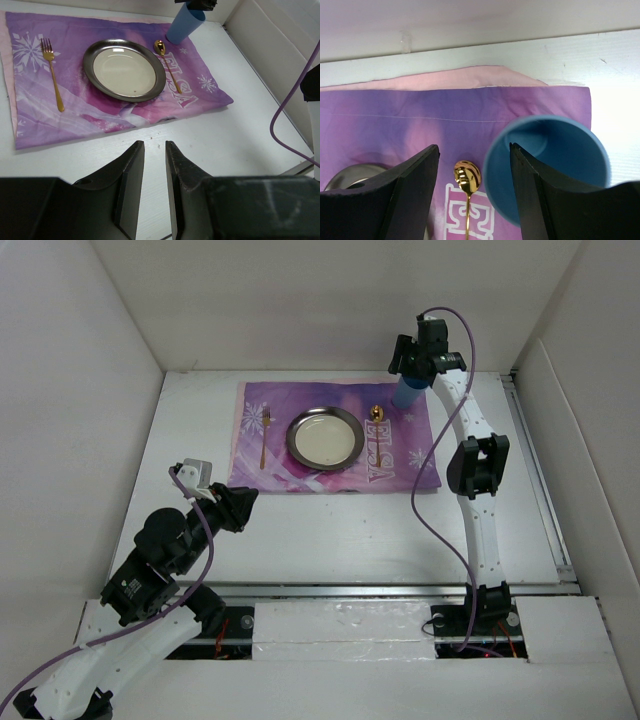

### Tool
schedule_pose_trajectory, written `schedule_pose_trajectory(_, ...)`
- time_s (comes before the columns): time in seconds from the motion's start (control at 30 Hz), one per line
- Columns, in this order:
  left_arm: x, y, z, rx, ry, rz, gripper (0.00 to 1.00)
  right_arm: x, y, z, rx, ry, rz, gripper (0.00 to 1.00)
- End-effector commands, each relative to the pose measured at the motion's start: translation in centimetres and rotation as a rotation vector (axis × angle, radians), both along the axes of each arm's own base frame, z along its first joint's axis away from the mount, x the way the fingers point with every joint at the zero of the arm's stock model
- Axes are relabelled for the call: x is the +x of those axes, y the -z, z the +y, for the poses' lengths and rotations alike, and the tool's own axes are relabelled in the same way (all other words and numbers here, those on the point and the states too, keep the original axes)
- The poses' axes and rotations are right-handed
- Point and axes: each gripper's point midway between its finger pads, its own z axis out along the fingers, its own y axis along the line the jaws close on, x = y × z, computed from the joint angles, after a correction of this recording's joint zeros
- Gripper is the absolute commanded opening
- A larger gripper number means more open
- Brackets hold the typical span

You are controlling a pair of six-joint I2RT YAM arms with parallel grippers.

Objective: Set the dinner table for one person

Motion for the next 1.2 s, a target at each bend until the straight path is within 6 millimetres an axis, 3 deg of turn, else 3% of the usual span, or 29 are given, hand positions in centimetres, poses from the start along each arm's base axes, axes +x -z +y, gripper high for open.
schedule_pose_trajectory(0.0, 0.3, -1.0, 0.0, -0.026, -0.011, -0.022, 0.21, -0.1, -8.4, 1.7, 0.044, -0.027, -0.180, 0.64)
schedule_pose_trajectory(0.47, 0.3, -0.9, 0.2, -0.025, -0.022, -0.016, 0.21, -1.1, -9.4, 1.3, 0.038, -0.020, -0.183, 0.64)
schedule_pose_trajectory(0.57, 0.3, -1.1, 0.4, -0.033, -0.035, -0.019, 0.22, -1.8, -10.5, 1.2, 0.034, -0.025, -0.195, 0.65)
schedule_pose_trajectory(0.67, 0.2, -1.4, 0.8, -0.040, -0.047, -0.027, 0.25, -3.0, -14.1, 0.7, 0.030, -0.021, -0.262, 0.66)
schedule_pose_trajectory(0.7, 0.3, -1.3, 0.8, -0.041, -0.052, -0.027, 0.27, -3.4, -14.0, 0.6, 0.025, -0.023, -0.260, 0.68)
schedule_pose_trajectory(0.73, 0.1, -1.7, 1.0, -0.055, -0.055, -0.041, 0.32, -4.8, -17.1, 0.2, 0.025, -0.019, -0.308, 0.68)
schedule_pose_trajectory(0.77, 0.0, -1.9, 1.2, -0.062, -0.058, -0.047, 0.35, -5.6, -18.2, 0.0, 0.025, -0.017, -0.327, 0.68)
schedule_pose_trajectory(0.8, -0.1, -2.2, 1.3, -0.076, -0.063, -0.053, 0.37, -6.3, -17.2, -0.2, 0.017, -0.016, -0.307, 0.67)
schedule_pose_trajectory(0.83, -0.4, -2.5, 1.5, -0.090, -0.062, -0.064, 0.43, -8.9, -21.2, -1.0, 0.023, -0.001, -0.375, 0.67)
schedule_pose_trajectory(0.9, -0.8, -3.0, 1.4, -0.103, -0.040, -0.086, 0.47, -11.6, -23.8, -1.0, 0.042, -0.007, -0.446, 0.65)
schedule_pose_trajectory(0.93, -1.1, -3.6, 1.7, -0.118, -0.045, -0.106, 0.52, -13.1, -20.4, -1.2, 0.042, -0.003, -0.383, 0.98)
schedule_pose_trajectory(0.97, -1.1, -3.8, 1.9, -0.124, -0.050, -0.112, 0.54, -17.0, -24.9, -2.0, 0.071, 0.002, -0.490, 1.00)
schedule_pose_trajectory(1.0, -1.1, -4.1, 2.3, -0.131, -0.068, -0.114, 0.55, -18.8, -26.2, -1.8, 0.098, -0.003, -0.551, 1.00)
schedule_pose_trajectory(1.03, -1.3, -4.7, 2.7, -0.144, -0.082, -0.123, 0.57, -20.1, -22.1, -2.6, 0.101, 0.038, -0.484, 1.00)
schedule_pose_trajectory(1.07, -1.4, -5.2, 2.9, -0.151, -0.090, -0.131, 0.58, -24.5, -25.7, -3.6, 0.132, 0.050, -0.595, 1.00)
schedule_pose_trajectory(1.1, -1.4, -5.9, 3.3, -0.161, -0.102, -0.143, 0.59, -26.5, -26.7, -3.8, 0.160, 0.056, -0.660, 1.00)
schedule_pose_trajectory(1.13, -1.7, -7.1, 3.6, -0.179, -0.106, -0.164, 0.60, -28.0, -26.3, -5.3, 0.195, 0.141, -0.679, 1.00)
schedule_pose_trajectory(1.17, -1.9, -7.7, 3.8, -0.189, -0.110, -0.177, 0.60, -29.2, -21.9, -5.4, 0.201, 0.159, -0.622, 1.00)
